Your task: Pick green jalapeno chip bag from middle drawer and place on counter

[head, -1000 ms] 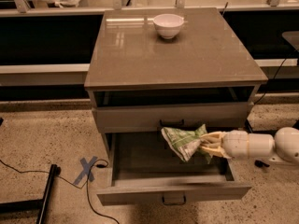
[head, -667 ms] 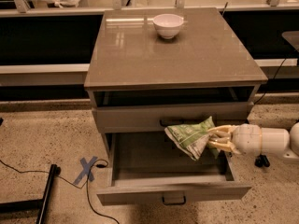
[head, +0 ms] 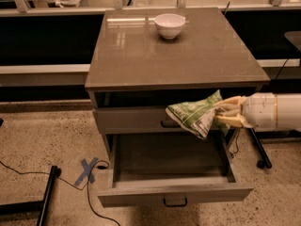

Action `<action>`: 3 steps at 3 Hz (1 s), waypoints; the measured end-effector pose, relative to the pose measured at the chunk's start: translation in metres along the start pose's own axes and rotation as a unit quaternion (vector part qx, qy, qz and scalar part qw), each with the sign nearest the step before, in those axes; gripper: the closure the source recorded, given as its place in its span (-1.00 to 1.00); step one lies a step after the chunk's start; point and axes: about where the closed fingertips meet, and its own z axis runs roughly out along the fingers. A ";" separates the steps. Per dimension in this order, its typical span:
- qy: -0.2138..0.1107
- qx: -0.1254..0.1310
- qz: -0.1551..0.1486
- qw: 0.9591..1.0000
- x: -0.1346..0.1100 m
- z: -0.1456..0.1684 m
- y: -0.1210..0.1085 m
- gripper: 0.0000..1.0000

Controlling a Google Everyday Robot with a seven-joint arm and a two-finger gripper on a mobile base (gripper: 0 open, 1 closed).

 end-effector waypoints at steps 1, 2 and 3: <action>0.047 0.012 -0.003 0.999 -0.045 -0.008 -0.028 1.00; 0.082 0.027 0.012 0.996 -0.077 -0.011 -0.061 1.00; 0.113 0.048 0.038 0.992 -0.093 -0.003 -0.097 1.00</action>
Offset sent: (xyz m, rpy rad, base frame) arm 0.0676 0.0136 0.1406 -0.1867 0.0761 -0.1973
